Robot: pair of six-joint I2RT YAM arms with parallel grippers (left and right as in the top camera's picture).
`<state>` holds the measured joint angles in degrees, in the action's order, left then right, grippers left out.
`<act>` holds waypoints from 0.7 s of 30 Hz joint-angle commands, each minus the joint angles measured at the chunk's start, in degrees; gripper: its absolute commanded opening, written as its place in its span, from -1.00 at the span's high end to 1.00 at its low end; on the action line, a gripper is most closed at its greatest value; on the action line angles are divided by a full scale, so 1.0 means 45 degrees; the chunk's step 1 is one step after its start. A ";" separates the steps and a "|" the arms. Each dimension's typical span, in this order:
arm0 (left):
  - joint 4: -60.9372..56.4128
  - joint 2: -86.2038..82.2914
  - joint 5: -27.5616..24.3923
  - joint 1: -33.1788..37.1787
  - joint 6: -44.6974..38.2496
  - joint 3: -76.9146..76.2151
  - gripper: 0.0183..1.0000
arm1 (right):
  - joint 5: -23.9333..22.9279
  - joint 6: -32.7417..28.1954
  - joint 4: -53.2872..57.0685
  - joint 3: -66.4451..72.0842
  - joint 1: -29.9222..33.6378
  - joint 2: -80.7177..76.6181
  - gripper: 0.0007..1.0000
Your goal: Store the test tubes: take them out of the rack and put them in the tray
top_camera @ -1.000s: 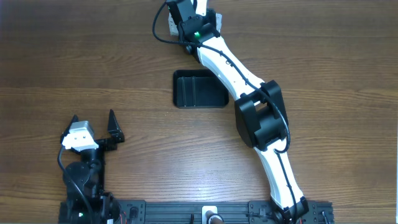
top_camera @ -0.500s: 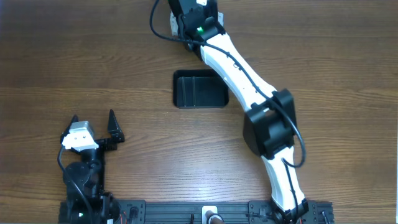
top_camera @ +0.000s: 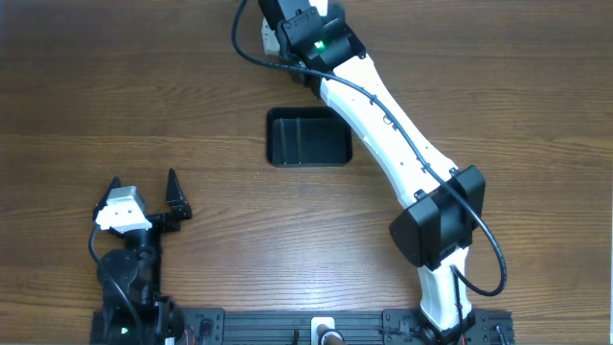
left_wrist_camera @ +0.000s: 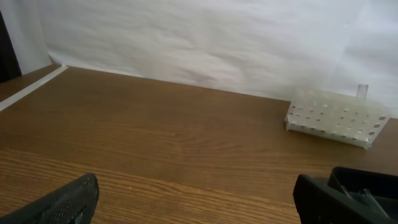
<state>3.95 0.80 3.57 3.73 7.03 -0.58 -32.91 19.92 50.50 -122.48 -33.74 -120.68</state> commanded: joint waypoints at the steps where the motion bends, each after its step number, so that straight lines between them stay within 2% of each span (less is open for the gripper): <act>1: 0.0000 -0.0092 -0.0078 0.0068 -0.0223 0.0058 -0.99 | 0.1700 0.1889 0.1452 -0.0189 -0.0214 0.0413 0.91; 4: 0.0000 -0.0092 -0.0078 0.0068 -0.0223 0.0058 -0.99 | 0.2487 0.2555 0.2477 -0.0189 -0.0277 0.0413 0.98; 9: 0.0000 -0.0092 -0.0078 0.0068 -0.0223 0.0058 -0.99 | 0.3706 0.3531 0.3920 -0.0189 -0.0287 0.0413 0.97; 15: 0.0000 -0.0092 -0.0078 0.0068 -0.0223 0.0053 -1.00 | 0.4396 0.4430 0.5391 -0.0180 -0.0253 0.0350 0.98; 21: 0.0000 -0.0092 -0.0078 0.0068 -0.0223 0.0053 -1.00 | 0.5051 0.4430 0.6173 -0.0151 -0.0029 0.0010 0.98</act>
<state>3.95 0.80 3.57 3.73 7.03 -0.58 -12.58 37.89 77.49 -122.48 -34.48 -120.68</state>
